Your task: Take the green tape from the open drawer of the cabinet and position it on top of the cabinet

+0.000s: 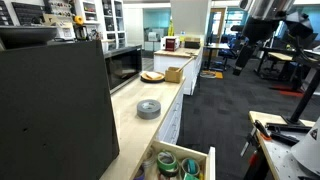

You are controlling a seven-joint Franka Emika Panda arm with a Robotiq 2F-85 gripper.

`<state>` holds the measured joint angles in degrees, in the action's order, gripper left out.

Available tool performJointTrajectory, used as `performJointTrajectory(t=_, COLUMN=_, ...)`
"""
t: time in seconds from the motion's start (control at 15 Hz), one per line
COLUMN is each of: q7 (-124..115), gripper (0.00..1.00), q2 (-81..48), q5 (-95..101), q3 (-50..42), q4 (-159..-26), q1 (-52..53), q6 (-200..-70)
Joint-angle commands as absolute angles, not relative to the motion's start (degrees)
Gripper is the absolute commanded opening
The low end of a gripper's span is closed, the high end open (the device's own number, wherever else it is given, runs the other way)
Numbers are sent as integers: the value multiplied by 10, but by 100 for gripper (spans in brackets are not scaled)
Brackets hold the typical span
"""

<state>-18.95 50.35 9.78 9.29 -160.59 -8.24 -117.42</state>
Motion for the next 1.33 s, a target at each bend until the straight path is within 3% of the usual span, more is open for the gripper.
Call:
performJointTrajectory(t=0.0, q7=-193, gripper=100, q2=502, q5=102, q3=89, q4=-1606, q1=-77, q6=-1171)
performJointTrajectory(t=0.8, q7=-145, gripper=100, q2=456, q5=92, q3=75, q4=-1599, q1=-49, q6=-1219)
performJointTrajectory(t=1.27, q7=-113, gripper=100, q2=399, q5=65, q3=104, q4=-1599, q1=35, q6=-1243)
